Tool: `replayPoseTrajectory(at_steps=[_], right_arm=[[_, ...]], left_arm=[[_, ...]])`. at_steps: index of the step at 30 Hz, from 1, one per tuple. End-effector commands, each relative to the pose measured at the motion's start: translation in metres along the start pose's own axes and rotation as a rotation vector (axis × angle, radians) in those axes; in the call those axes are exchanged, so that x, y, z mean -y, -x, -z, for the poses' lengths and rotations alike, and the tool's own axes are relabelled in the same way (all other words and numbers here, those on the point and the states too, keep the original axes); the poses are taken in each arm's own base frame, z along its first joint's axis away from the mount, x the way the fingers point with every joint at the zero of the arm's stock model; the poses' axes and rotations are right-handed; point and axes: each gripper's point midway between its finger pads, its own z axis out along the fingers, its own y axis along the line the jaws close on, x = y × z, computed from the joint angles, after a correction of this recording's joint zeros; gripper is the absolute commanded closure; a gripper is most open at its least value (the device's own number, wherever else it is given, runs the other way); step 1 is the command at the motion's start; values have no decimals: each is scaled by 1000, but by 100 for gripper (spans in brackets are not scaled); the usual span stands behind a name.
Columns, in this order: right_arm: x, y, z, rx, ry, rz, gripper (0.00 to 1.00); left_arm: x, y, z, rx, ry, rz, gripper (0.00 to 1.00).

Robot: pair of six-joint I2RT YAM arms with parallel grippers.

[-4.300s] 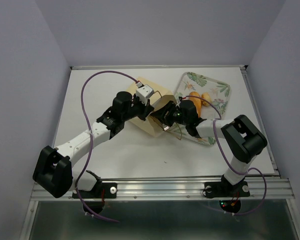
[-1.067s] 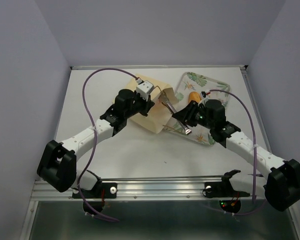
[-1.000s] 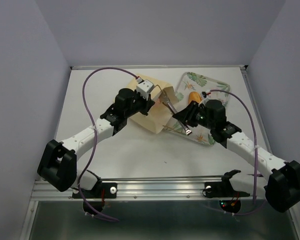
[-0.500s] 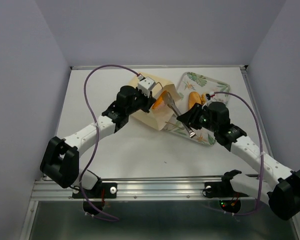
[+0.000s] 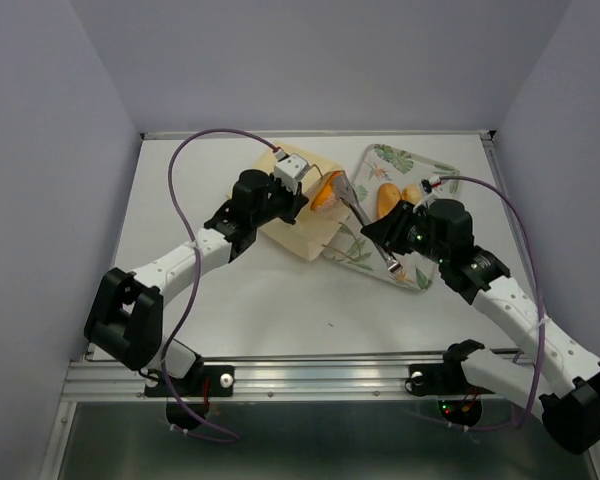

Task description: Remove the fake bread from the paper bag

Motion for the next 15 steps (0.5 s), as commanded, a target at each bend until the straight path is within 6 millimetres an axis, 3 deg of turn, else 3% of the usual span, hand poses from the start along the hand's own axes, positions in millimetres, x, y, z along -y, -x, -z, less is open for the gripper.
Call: replayPoseTrajectory(at_steps=[1, 4, 9, 14, 15], right_arm=[[-43, 37, 29, 110, 115, 85, 99], [-44, 40, 41, 116, 92, 109, 99], [-12, 42, 62, 163, -75, 116, 99], [1, 49, 80, 217, -159, 105, 99], [12, 48, 82, 219, -214, 104, 99]], left_arm=[[-13, 27, -3, 62, 19, -47, 100], [-23, 23, -7, 69, 30, -34, 100], [-45, 26, -5, 92, 32, 9, 100], [-48, 30, 0, 108, 38, -3, 100], [-49, 32, 1, 113, 38, -7, 100]])
